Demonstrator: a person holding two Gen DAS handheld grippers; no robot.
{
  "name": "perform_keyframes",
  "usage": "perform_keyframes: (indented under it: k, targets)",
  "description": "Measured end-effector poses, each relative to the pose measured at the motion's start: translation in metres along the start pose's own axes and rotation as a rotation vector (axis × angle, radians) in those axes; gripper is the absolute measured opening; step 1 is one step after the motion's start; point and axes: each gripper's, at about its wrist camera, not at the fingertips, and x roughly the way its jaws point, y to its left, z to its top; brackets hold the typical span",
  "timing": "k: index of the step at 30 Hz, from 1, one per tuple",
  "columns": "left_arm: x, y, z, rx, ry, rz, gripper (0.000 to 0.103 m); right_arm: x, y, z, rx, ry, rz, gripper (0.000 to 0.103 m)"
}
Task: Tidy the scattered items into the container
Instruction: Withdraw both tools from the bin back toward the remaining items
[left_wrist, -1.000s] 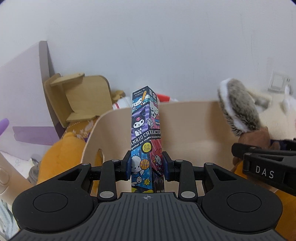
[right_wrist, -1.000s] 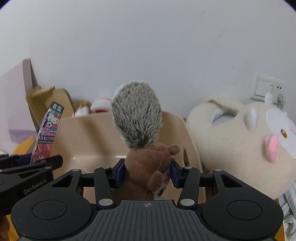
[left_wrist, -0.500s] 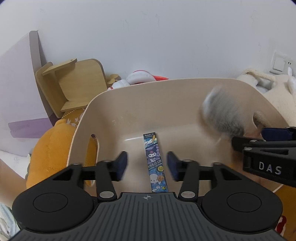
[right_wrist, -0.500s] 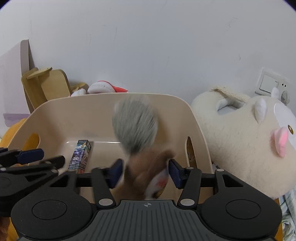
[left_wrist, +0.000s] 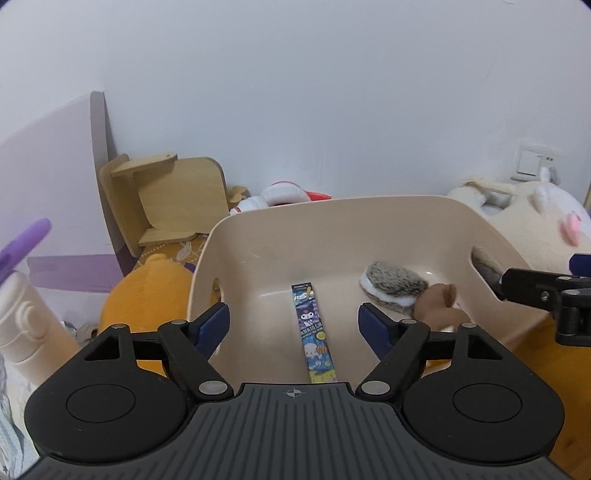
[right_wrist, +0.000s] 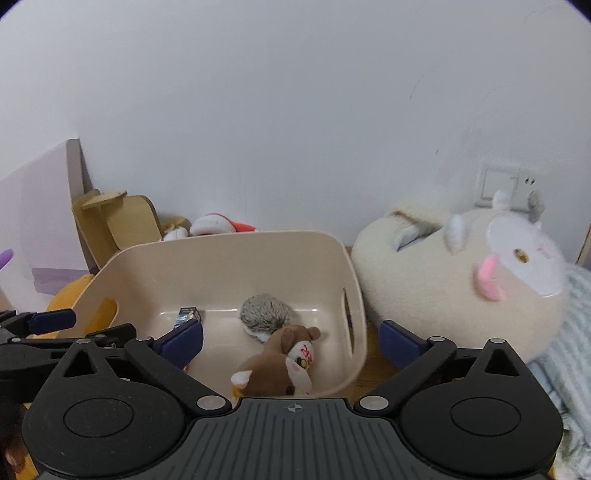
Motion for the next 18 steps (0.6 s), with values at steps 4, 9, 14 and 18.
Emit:
perform_keyframes:
  k: [4,9,14,18]
  targets:
    - [-0.024,0.002,-0.011,0.003,-0.017,0.0,0.079,-0.03,0.009,-0.01,-0.046,-0.041,-0.017,0.103]
    - [-0.05,0.014,-0.03,-0.038,-0.018,-0.021,0.079,-0.065,0.014,-0.029,-0.094,-0.084,-0.063,0.103]
    - [-0.068,0.025,-0.057,-0.06,-0.014,-0.024,0.079,-0.09,0.009,-0.054,-0.05,-0.089,-0.067,0.103]
    - [-0.077,0.026,-0.077,-0.055,-0.014,-0.014,0.079,-0.098,-0.003,-0.076,0.043,-0.066,-0.058,0.103]
